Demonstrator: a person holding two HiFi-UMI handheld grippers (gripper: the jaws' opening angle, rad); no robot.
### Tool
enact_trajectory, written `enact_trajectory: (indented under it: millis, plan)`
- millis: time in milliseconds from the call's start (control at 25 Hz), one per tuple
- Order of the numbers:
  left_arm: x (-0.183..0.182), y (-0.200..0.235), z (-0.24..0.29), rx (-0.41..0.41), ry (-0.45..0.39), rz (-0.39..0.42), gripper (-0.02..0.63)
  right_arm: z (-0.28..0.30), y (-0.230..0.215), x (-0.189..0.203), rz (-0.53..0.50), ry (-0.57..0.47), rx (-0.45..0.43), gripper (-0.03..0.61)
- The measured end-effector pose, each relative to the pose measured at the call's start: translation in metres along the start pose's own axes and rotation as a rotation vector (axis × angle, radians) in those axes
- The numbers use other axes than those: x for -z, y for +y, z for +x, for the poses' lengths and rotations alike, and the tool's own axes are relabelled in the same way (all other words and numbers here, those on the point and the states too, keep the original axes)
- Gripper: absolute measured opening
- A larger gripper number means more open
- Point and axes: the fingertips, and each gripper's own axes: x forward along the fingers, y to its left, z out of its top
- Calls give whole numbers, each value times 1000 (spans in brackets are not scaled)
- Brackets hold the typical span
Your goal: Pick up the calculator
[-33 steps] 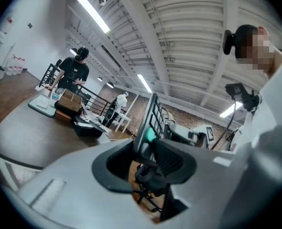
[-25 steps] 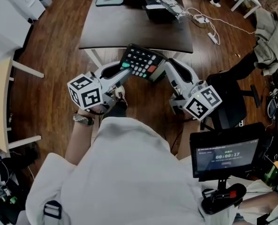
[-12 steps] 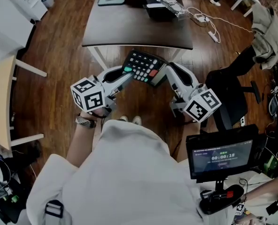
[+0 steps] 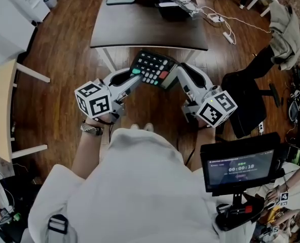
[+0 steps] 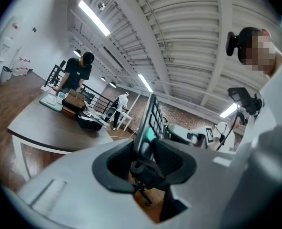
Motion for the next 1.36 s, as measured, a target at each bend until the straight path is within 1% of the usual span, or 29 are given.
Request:
enact_trajectory:
  millis: [240, 760, 1120, 1360]
  plan:
    - [0, 1, -1, -8, 7, 2, 143, -1, -1, 3, 16, 14, -3, 61]
    - [-1, 0, 0, 12, 0, 4, 144, -1, 3, 0, -20, 19, 3, 58]
    - [-3, 1, 2, 29, 22, 20, 143, -2, 2, 0, -26, 19, 20, 58]
    - [-7, 0, 2, 34, 18, 37, 143, -1, 3, -2, -40, 15, 16, 58]
